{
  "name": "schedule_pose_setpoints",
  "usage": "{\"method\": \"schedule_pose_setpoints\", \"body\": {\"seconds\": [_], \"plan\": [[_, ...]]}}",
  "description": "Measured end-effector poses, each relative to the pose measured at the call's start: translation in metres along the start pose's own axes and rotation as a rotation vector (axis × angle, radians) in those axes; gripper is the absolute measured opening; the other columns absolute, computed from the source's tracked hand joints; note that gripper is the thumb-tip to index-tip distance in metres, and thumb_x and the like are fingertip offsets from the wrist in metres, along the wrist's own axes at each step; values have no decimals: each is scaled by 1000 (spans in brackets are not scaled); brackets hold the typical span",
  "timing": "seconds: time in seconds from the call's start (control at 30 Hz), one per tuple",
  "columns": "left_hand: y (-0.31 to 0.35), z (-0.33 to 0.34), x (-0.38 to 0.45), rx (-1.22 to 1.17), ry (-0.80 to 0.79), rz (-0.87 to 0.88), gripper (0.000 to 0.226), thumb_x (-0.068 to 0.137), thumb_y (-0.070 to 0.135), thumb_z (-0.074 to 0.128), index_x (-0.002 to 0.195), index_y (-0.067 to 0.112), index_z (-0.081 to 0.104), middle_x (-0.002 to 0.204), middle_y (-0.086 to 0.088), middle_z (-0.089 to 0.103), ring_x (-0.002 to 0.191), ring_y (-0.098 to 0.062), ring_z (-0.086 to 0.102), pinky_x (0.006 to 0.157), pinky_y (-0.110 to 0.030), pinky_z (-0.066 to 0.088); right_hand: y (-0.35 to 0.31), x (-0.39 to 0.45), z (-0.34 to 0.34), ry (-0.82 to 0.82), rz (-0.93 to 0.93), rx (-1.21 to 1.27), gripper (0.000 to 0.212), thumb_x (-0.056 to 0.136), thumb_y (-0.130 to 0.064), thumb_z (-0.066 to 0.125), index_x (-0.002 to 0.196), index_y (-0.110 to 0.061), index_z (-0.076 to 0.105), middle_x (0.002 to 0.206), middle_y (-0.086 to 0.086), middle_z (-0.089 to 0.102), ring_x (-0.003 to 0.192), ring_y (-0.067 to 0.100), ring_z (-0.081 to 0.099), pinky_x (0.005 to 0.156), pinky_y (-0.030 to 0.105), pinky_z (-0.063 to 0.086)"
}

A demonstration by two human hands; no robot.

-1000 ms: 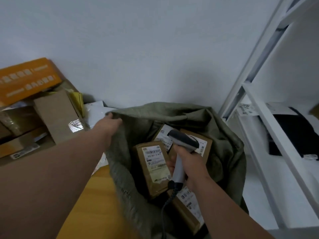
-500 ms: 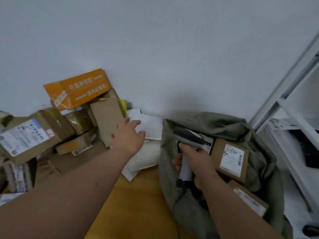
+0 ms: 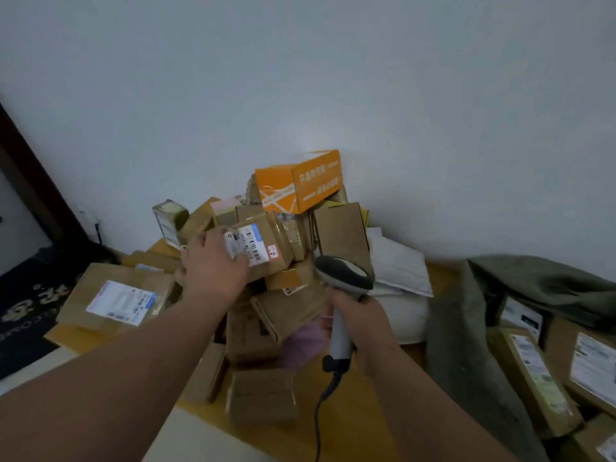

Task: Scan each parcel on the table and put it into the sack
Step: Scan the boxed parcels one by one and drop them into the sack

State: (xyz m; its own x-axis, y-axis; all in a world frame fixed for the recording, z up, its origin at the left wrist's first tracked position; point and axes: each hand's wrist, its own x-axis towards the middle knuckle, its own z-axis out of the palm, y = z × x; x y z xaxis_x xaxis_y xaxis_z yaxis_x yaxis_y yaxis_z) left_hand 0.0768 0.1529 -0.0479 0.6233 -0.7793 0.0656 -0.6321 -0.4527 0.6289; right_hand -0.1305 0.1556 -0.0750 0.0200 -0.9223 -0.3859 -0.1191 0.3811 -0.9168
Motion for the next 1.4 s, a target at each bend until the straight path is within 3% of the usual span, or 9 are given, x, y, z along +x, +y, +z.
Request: {"method": "schedule_pose_setpoints", "body": {"seconds": [0.2, 0.4, 0.57, 0.63, 0.8, 0.93, 1.1, 1.2, 1.4], "plan": [[-39, -5, 27, -104, -76, -134, 62, 85, 27, 62, 142, 26, 37, 148, -11, 27, 128, -36, 41, 102, -56, 42, -15, 16, 26, -50, -52, 95, 16, 91, -25, 70, 87, -10, 67, 76, 4, 73, 73, 20, 73, 77, 42, 59], [-58, 1, 56, -253, -235, -241, 73, 87, 27, 63, 149, 37, 24, 148, -14, 39, 125, -39, 48, 97, -56, 47, -29, 24, 50, -31, -89, 147, 9, 87, -26, 73, 83, -20, 68, 84, 5, 72, 89, 25, 72, 84, 46, 58], [-67, -2, 79, -449, -407, -305, 64, 97, 19, 54, 150, 40, 26, 145, -8, 47, 103, -26, 59, 78, -38, 54, -36, 28, 81, -41, -22, 111, 12, 87, -34, 74, 89, -27, 66, 90, -4, 71, 89, 18, 67, 84, 38, 57], [-70, -3, 86, -455, -426, -284, 55, 99, 18, 49, 149, 35, 32, 133, -8, 56, 92, -24, 60, 69, -35, 49, -35, 27, 92, -23, 6, 114, 15, 85, -37, 76, 89, -28, 65, 92, -2, 70, 94, 21, 66, 94, 45, 55], [-70, -13, 94, -478, -406, -180, 43, 97, 28, 52, 139, 27, 42, 115, -6, 67, 88, -22, 68, 75, -43, 60, -30, 14, 98, 116, -71, 209, 19, 84, -38, 76, 91, -31, 60, 96, -10, 65, 104, 18, 60, 101, 41, 47], [-57, -23, 88, -533, -487, -99, 25, 99, 30, 51, 119, 17, 59, 90, -7, 70, 66, -17, 61, 55, -25, 51, -32, -5, 96, 280, -112, 314, 47, 58, -55, 83, 95, -32, 64, 106, -2, 72, 107, 23, 65, 101, 50, 50], [-40, -33, 71, -588, -594, -36, 23, 100, 34, 51, 116, 21, 59, 106, -8, 68, 97, -31, 65, 85, -47, 55, -31, -24, 80, 383, -169, 382, 51, 60, -57, 81, 101, -31, 67, 103, -1, 73, 104, 27, 67, 98, 54, 52], [-31, -34, 58, -626, -642, 27, 27, 99, 35, 54, 122, 21, 54, 116, -3, 56, 100, -24, 55, 84, -43, 52, -30, -35, 69, 432, -184, 404, 55, 51, -66, 79, 93, -34, 69, 99, -1, 74, 103, 28, 67, 96, 56, 53], [-14, -28, 32, -801, -859, -111, 34, 92, 21, 67, 116, 10, 46, 110, -18, 66, 100, -33, 67, 78, -51, 59, -26, -50, 28, 484, -188, 503, 14, 88, -33, 74, 92, -24, 64, 61, -12, 72, 76, 19, 67, 70, 36, 53]]}}
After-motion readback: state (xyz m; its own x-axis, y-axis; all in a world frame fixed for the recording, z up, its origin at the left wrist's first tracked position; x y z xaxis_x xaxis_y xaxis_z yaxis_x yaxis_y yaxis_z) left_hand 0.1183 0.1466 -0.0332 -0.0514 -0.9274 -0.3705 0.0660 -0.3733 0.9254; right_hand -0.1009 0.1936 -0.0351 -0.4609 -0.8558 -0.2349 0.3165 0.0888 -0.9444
